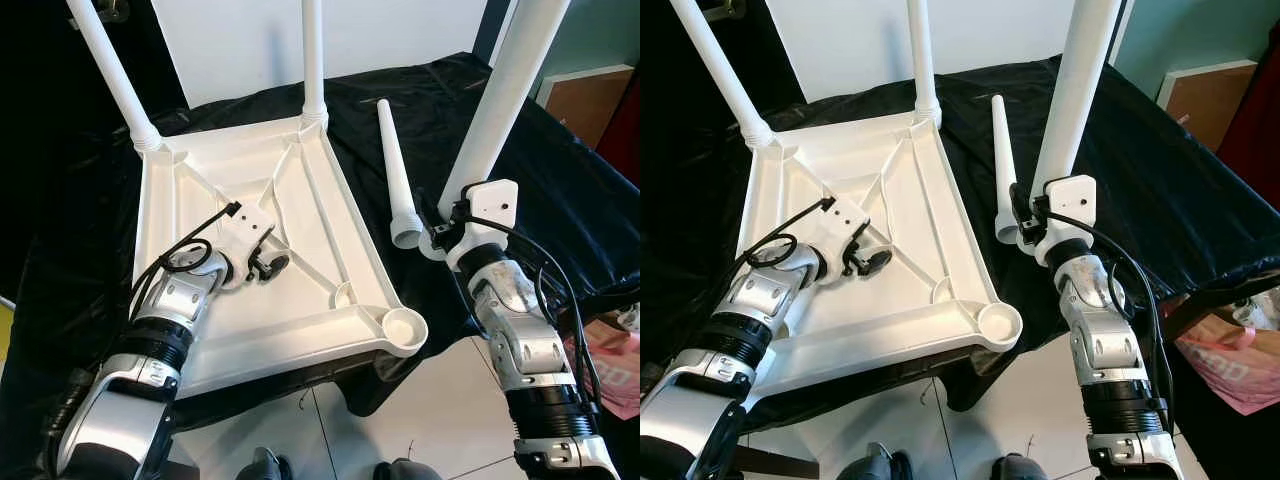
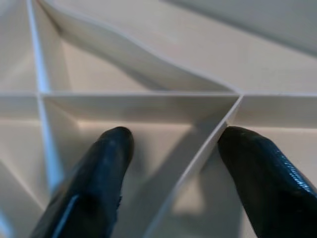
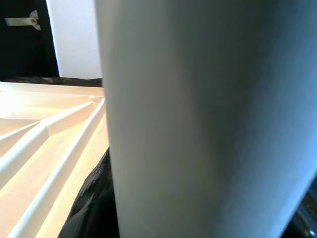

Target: Building children table

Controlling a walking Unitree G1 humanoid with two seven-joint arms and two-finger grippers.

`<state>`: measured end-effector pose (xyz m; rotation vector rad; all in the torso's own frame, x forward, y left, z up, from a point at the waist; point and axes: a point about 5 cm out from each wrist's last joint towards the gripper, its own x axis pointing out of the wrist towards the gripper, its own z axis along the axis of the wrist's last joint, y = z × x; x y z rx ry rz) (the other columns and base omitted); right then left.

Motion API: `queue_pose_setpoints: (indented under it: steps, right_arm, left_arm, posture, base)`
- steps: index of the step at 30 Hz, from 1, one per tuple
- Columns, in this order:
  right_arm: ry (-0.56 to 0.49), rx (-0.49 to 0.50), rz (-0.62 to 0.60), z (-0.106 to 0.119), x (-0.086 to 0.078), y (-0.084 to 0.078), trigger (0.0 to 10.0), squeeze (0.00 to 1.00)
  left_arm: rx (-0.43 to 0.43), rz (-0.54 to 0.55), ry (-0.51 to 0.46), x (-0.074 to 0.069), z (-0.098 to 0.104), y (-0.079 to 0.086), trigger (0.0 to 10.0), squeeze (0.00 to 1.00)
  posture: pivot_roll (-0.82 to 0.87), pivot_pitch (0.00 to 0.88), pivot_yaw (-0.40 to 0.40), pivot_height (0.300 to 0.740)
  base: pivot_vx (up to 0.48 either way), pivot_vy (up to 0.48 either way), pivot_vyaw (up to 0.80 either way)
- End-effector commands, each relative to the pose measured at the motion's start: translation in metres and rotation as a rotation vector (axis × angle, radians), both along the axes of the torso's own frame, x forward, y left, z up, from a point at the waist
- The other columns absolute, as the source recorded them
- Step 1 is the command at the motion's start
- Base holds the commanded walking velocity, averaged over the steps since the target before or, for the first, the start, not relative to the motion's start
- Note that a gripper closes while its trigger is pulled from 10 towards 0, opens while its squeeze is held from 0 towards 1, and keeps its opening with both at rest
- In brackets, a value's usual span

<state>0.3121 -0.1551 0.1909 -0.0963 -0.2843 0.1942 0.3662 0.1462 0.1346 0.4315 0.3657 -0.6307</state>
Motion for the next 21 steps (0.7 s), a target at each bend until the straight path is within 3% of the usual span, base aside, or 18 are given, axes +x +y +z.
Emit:
queue_pose_setpoints:
  steps: [1,5,10,18,19,20,21]
  right_arm:
    - [-0.016,0.004,0.001,0.002,-0.001,0.000,10.0,0.00]
    - [-0.014,0.006,-0.003,0.002,-0.002,0.000,10.0,0.00]
    - [-0.014,0.013,-0.005,0.002,-0.002,0.000,10.0,0.00]
    - [-0.015,0.016,-0.002,0.003,-0.002,0.001,10.0,0.00]
    - [-0.015,0.016,-0.003,0.003,-0.002,0.001,10.0,0.00]
    - [-0.015,0.016,-0.003,0.003,-0.002,0.001,10.0,0.00]
    - [-0.015,0.016,-0.006,0.003,-0.002,0.001,10.0,0.00]
  left_arm:
    - [0.004,0.060,-0.012,0.005,0.003,0.009,0.0,0.00]
    - [0.026,0.108,-0.020,0.012,0.004,0.013,0.0,0.00]
    - [-0.015,0.204,-0.063,0.023,0.015,0.016,0.0,0.00]
    - [-0.001,0.216,-0.084,0.028,0.020,0.017,0.0,0.00]
    - [-0.003,0.179,-0.082,0.028,0.020,0.014,8.2,0.00]
    - [-0.003,0.179,-0.082,0.028,0.020,0.014,8.2,0.00]
    - [-0.008,0.119,-0.077,0.026,0.020,0.010,10.0,0.00]
  posture:
    - [-0.10,0.097,0.024,0.740]
    - [-0.10,0.105,0.029,0.740]
    - [-0.10,0.109,0.028,0.740]
    - [-0.10,0.110,0.029,0.740]
    - [-0.10,0.109,0.031,0.740]
    - [-0.10,0.109,0.031,0.740]
    - [-0.11,0.109,0.032,0.740]
  base:
    - [0.000,0.000,0.00]
    - [0.000,0.000,0.00]
    - [0.000,0.000,0.00]
    - [0.000,0.000,0.00]
    - [0.000,0.000,0.00]
    - [0.000,0.000,0.00]
    - [0.000,0.000,0.00]
